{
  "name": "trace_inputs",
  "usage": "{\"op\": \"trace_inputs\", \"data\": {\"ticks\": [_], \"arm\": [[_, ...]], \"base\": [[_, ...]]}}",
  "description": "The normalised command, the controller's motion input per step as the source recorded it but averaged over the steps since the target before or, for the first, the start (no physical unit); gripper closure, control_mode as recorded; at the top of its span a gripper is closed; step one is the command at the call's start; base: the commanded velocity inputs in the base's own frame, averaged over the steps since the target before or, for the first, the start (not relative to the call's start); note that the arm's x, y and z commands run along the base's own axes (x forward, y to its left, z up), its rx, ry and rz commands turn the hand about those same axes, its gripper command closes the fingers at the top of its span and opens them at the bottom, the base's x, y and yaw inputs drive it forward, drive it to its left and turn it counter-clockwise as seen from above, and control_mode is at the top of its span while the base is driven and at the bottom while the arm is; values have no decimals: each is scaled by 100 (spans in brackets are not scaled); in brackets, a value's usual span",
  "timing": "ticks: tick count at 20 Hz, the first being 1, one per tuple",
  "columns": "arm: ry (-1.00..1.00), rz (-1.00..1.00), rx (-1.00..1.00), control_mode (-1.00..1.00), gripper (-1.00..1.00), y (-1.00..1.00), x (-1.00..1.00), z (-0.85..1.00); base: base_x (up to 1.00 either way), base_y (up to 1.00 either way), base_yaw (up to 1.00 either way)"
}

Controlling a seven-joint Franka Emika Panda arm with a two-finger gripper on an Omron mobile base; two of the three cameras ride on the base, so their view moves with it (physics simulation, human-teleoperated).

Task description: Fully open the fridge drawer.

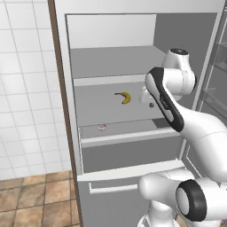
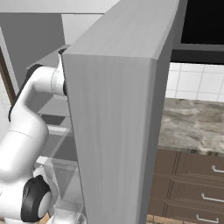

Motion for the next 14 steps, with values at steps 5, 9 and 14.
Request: {"op": "trace_inputs", "data": {"ticks": [5, 9, 14], "arm": [[-6, 0, 0, -100, -100, 6, -1, 0], [-6, 0, 0, -100, -100, 26, 0, 0], [0, 0, -1, -100, -100, 35, 0, 0]], "base": [[0, 0, 0], [0, 0, 0], [0, 0, 0]]}}
